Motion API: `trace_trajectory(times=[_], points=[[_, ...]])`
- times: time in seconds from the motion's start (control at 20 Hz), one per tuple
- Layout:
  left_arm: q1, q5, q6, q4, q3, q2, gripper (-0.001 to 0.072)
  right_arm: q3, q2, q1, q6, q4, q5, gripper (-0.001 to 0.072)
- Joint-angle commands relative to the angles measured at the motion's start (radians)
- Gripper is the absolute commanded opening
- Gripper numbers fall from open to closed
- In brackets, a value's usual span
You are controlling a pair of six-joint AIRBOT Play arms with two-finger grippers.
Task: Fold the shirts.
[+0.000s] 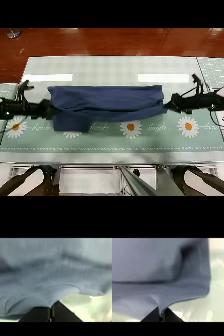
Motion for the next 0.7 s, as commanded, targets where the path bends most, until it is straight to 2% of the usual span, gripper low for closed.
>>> trace_trajectory(times=[0.0, 0.2, 0.3, 0.65], points=[[-0.046, 0.093, -0.06, -0.001, 0.156, -0.12, 0.0023, 0.123, -0.087, 0.001, -0.014, 0.094, -0.032, 0.0032], [-0.092, 0.095, -0.135, -0.001, 0.367, -0.324, 0.0022, 0.242, -0.253, 0.031, -0.046, 0.124, -0.07, 0.0032], [-0.103, 0.092, -0.143, 0.0, 0.449, -0.4, 0.0023, 0.294, -0.334, 0.032, -0.043, 0.153, -0.071, 0.0032], [-0.095, 0.124, -0.156, 0.003, 0.491, -0.528, 0.0023, 0.36, -0.473, 0.032, 0.0, 0.181, -0.117, 0.0033]])
